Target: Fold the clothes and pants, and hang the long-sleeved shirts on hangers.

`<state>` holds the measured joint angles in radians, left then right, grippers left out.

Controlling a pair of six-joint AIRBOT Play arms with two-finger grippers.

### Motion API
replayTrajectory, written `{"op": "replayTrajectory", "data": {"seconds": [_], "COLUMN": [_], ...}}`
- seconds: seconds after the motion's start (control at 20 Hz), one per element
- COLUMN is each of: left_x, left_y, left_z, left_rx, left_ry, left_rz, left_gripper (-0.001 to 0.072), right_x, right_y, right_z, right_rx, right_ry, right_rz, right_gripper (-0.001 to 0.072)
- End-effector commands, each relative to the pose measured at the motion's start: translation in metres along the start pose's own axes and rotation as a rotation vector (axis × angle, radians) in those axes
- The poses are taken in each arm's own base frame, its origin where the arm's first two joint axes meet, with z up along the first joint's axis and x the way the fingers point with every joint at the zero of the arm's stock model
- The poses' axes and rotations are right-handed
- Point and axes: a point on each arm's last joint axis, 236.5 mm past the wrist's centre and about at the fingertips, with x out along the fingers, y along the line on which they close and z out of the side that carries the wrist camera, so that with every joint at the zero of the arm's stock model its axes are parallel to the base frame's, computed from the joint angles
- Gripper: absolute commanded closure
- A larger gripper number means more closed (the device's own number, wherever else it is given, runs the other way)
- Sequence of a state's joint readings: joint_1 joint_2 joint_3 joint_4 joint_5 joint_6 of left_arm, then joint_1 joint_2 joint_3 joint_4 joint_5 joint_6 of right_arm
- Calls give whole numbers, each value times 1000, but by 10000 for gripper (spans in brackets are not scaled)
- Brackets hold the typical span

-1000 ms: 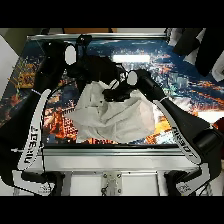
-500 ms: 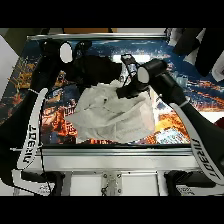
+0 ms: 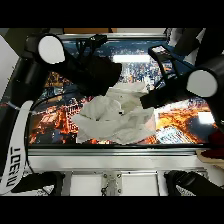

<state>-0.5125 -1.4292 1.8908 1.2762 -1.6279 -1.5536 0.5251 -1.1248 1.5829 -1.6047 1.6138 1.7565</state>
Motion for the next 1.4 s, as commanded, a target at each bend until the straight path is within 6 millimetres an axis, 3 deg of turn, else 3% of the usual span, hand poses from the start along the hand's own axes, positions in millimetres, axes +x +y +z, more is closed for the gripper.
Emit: {"op": "replayTrajectory", "data": {"seconds": [0.0, 0.1, 0.2, 0.3, 0.5, 0.55, 0.6, 0.65, 0.8, 1.1, 1.35], "left_x": [-10, 20, 52, 75, 100, 106, 111, 114, 118, 134, 139], "left_y": [-30, -33, -25, -12, 26, 38, 49, 59, 65, 2, 14], "left_z": [-32, -59, -65, -55, -12, -3, 1, 1, 0, -8, -23], "left_rx": [49, 40, 6, -32, -107, -144, -219, -311, -417, -409, -383], "left_ry": [10, 40, 7, -35, -74, -69, -56, -33, -8, -21, -7], "left_rz": [-36, -48, -44, -31, 2, 10, 16, 20, 24, -25, 175], "left_gripper": [691, 691, 691, 691, 689, 501, 150, 57, 57, 57, 56], "right_x": [-14, 7, 38, 65, 106, 115, 123, 128, 130, 106, 71], "right_y": [-2, -1, -1, 2, 5, 5, 3, 0, -2, 1, 3], "right_z": [-35, -54, -61, -48, -3, 3, 8, 11, 16, 13, 17], "right_rx": [29, 46, 54, 75, 123, 146, 177, 205, 244, 261, 264], "right_ry": [55, 106, 118, 81, -27, -38, -45, -46, -64, -88, -164], "right_rz": [10, 16, 14, 20, 18, 18, 20, 16, 20, 45, 76], "right_gripper": [697, 697, 697, 697, 697, 697, 697, 697, 697, 697, 697]}}
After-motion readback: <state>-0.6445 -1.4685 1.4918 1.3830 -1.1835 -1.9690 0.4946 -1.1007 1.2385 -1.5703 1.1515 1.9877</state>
